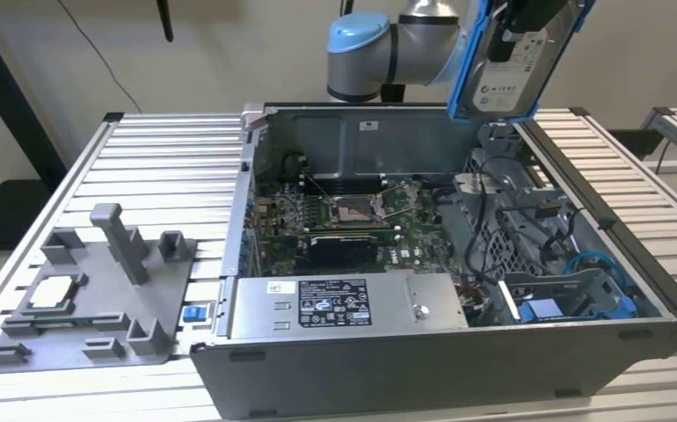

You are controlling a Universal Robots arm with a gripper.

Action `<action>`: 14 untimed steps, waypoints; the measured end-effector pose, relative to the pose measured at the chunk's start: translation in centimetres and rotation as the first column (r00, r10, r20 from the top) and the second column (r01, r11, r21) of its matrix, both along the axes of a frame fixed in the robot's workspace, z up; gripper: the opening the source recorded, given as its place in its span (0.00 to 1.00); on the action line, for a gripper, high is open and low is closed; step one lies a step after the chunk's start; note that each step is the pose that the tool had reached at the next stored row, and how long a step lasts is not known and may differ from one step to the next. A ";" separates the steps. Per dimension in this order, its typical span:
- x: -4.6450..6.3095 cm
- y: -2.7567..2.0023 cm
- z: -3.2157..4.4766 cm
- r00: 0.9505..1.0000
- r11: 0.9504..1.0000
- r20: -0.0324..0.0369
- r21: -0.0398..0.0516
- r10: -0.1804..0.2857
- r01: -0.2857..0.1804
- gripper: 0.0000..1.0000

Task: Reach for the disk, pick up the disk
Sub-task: 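Pick up the disk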

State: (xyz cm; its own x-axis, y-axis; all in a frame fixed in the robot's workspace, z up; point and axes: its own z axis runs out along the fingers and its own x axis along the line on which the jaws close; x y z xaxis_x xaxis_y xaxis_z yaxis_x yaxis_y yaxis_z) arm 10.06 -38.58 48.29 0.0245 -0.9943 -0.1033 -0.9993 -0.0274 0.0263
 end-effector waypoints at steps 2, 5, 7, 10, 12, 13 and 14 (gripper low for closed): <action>0.0 -0.72 -0.01 1.000 1.000 0.000 0.000 0.000 0.000 0.00; 0.0 -1.65 0.00 1.000 1.000 0.000 0.000 0.000 0.000 0.00; 0.0 -2.24 0.00 1.000 1.000 0.000 0.000 0.000 0.000 0.00; 0.0 -3.08 -0.01 1.000 1.000 0.000 0.000 0.000 0.000 0.00; 0.0 -3.49 0.00 1.000 1.000 0.000 0.000 0.000 0.000 0.00; 0.0 -3.65 0.00 1.000 1.000 0.000 0.000 0.000 0.000 0.00; 0.0 -3.83 0.00 1.000 1.000 0.000 0.000 0.000 0.000 0.00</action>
State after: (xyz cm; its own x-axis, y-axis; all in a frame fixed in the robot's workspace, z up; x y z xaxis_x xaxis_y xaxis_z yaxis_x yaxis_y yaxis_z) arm 10.06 -42.41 48.29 0.0245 -0.9944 -0.1029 -0.9993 -0.0274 0.0263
